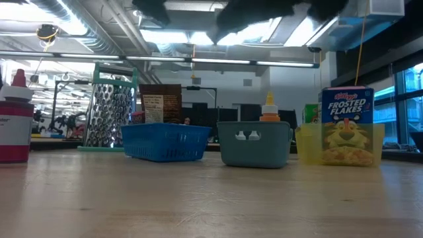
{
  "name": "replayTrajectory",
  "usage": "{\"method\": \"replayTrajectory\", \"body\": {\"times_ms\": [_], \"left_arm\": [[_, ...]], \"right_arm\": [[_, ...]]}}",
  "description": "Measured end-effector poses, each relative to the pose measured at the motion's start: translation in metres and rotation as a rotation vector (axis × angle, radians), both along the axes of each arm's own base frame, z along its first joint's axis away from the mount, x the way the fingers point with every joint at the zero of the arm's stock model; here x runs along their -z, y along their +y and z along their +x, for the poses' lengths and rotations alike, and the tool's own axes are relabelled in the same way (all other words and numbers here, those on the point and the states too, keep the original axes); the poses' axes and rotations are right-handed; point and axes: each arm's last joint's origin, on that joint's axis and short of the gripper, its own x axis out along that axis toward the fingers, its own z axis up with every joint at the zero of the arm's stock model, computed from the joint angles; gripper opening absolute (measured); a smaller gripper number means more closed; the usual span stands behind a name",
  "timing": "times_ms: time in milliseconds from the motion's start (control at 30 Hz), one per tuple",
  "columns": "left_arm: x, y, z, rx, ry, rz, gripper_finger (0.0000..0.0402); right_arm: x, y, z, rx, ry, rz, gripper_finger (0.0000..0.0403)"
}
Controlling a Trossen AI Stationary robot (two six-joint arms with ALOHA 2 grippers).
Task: Pick & Place Kitchen Items
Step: Put the black food coloring bottle into the green bin
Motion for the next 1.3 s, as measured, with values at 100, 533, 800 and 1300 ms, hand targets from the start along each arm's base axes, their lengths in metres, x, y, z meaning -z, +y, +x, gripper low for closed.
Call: {"method": "replayTrajectory", "body": {"times_ms": [100,533,800,1300], "left_arm": [[-0.002,0.002,-0.008,-0.012,0.030,0.023,0.0125],[-0.001,0.009,-0.031,-0.063,0.164,0.061,0.0125],[0.011,0.010,-0.039,-0.090,0.265,0.061,0.0125],[0.047,0.012,-0.045,-0.114,0.362,0.077,0.0125]], "right_arm": [[-0.013,-0.008,-0.010,0.090,-0.019,0.081,0.0073],[-0.077,-0.083,0.006,0.314,0.128,0.530,0.0073],[-0.082,-0.144,0.012,0.423,0.277,0.703,0.0073],[-0.045,-0.193,0.035,0.528,0.410,0.839,0.0073]]}}
